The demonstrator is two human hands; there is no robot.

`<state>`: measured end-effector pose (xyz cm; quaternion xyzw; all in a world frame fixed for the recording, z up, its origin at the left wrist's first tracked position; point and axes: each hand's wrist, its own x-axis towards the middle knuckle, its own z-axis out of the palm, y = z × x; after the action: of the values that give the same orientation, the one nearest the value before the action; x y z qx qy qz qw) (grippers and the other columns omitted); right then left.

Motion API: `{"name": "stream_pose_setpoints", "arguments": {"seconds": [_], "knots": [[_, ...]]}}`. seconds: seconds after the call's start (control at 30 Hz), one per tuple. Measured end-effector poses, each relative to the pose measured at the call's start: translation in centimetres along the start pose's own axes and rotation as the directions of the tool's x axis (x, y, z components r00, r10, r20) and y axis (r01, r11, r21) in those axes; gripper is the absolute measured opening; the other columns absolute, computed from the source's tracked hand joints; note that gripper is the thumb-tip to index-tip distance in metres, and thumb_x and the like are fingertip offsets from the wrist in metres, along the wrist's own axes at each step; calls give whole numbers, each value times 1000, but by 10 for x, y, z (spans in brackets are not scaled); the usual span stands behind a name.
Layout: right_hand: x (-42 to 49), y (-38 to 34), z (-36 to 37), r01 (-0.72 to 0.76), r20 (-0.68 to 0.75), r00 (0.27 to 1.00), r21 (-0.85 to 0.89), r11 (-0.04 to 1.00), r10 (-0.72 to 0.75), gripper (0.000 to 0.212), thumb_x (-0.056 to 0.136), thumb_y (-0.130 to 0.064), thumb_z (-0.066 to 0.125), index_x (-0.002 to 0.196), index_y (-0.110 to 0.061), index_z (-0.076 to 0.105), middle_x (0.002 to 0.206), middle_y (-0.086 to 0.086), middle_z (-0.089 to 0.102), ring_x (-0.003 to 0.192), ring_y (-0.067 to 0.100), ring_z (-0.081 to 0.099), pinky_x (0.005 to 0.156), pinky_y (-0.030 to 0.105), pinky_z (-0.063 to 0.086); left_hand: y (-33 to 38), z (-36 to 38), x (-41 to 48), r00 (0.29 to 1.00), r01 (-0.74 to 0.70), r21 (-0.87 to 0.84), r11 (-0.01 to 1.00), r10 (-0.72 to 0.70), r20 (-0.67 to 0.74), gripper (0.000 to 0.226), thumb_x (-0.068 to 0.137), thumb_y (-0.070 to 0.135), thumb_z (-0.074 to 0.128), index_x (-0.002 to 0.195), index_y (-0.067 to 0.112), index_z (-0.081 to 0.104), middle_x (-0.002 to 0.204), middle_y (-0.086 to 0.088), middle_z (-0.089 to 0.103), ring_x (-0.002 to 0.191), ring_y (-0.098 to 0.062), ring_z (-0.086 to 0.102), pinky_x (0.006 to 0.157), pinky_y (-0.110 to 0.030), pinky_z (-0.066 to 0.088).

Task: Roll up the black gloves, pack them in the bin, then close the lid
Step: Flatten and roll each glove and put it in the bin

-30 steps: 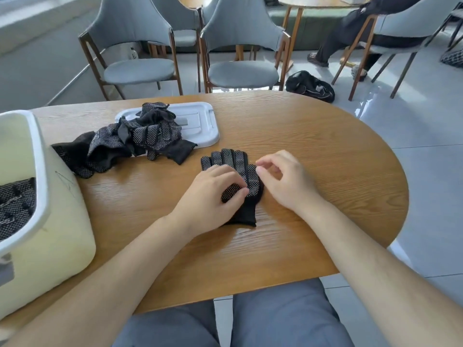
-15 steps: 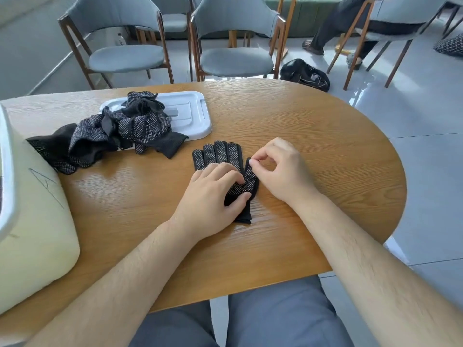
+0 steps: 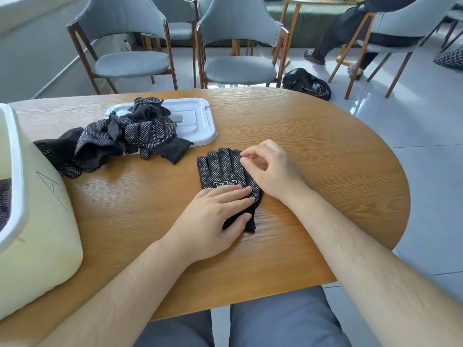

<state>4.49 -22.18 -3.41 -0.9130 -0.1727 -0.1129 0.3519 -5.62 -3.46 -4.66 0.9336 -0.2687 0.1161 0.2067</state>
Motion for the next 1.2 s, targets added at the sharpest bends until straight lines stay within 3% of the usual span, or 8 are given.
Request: {"name": "stream_pose_setpoints", "arguments": {"seconds": [0.2,0.43,0.53,0.67,0.8,0.93,1.1,1.2], "knots": [[28,-1,14,-32,58,998,-8,999,32,10,90,-44,72,93,-36,76,99,-15,56,97,6,48,88,31,45,0,0,1,1000,25,-42,999,-25,1,38,98,39,52,131,29,68,145,18,56,139,-4,46,111,-30,39],[20,0,12,30,-96,995,111,993,-20,8,93,-32,73,94,-28,79,91,-8,59,93,11,60,82,24,47,0,-1,1,1000,12,-49,999,-11,4,38,98,38,51,132,30,67,145,18,56,139,-5,46,110,-30,38],[18,2,13,16,-116,993,81,997,-7,8,94,-30,73,93,-26,79,90,-7,59,92,12,59,79,24,46,2,-1,0,1000,-25,-44,999,25,-2,37,100,36,50,132,29,67,144,18,56,139,-6,47,109,-32,40],[18,1,14,-37,-26,999,-44,998,35,13,96,-36,68,96,-30,79,91,-9,61,92,10,58,74,26,45,2,0,0,999,-43,-44,998,43,-6,36,101,35,50,131,27,67,145,16,56,142,-4,43,112,-33,38],[18,0,14,-29,-44,999,-9,1000,29,15,97,-37,65,107,-34,76,95,-12,61,94,9,59,76,27,50,4,-3,-1,997,-51,-34,998,53,61,45,102,48,47,138,27,62,152,13,49,148,-4,33,119,-33,32],[23,-7,13,4,-19,1000,65,998,-3,17,95,-44,68,109,-38,76,97,-15,56,99,2,53,75,14,40,6,-4,0,989,-78,38,996,72,128,59,101,63,37,146,28,53,160,12,37,152,-3,23,117,-28,31],[27,-10,22,36,81,996,-30,999,-34,13,90,-50,71,95,-40,78,94,-16,49,105,7,46,96,39,46,7,-5,0,982,-99,66,993,87,165,64,102,63,32,150,24,48,162,8,33,153,-7,20,115,-29,31],[27,-9,23,41,41,998,-2,999,-41,11,92,-45,72,91,-37,79,92,-14,51,102,6,46,91,34,46,8,-4,0,981,-104,51,993,94,171,64,102,62,34,151,22,48,163,7,32,154,-7,18,124,-31,21]]}}
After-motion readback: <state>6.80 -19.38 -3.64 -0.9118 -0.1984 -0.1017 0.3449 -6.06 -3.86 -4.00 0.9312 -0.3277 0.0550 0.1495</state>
